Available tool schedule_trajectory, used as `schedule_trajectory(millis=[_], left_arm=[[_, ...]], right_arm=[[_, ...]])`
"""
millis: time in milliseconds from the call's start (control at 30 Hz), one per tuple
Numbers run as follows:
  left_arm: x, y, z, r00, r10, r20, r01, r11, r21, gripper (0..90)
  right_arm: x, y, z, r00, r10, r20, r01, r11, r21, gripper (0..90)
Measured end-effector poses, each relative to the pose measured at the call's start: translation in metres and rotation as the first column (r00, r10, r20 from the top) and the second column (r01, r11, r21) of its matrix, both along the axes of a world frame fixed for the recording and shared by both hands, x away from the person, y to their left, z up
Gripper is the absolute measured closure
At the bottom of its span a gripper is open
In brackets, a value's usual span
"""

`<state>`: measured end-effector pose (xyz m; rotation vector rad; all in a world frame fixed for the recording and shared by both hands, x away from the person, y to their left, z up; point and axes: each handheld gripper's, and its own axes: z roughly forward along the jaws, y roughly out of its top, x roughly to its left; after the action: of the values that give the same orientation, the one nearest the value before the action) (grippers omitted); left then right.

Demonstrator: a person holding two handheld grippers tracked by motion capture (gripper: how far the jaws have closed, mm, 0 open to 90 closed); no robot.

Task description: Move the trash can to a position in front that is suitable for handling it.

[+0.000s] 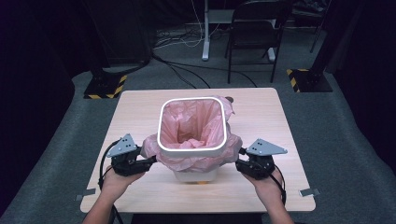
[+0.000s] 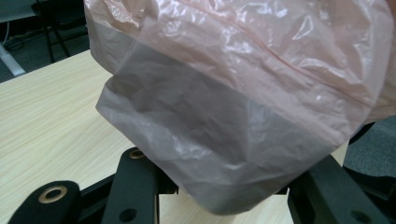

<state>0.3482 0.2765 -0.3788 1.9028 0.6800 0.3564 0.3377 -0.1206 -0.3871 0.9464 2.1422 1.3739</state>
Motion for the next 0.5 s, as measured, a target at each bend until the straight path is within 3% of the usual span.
schedule_trajectory(millis=[233,500], left_arm=[[0.0012,-0.0001,-0.0021,1.0000,-0.001,-0.004,0.001,0.9998,-0.020,56.3],[0.0003,-0.0014,-0.0001,0.9998,-0.001,-0.018,0.002,0.9997,0.025,51.2]], right_arm=[[0.0025,-0.0024,0.0004,0.9997,0.020,-0.011,-0.019,1.000,0.005,63.5],[0.0030,-0.0022,0.0016,0.9995,0.024,-0.019,-0.025,1.000,-0.003,62.9]])
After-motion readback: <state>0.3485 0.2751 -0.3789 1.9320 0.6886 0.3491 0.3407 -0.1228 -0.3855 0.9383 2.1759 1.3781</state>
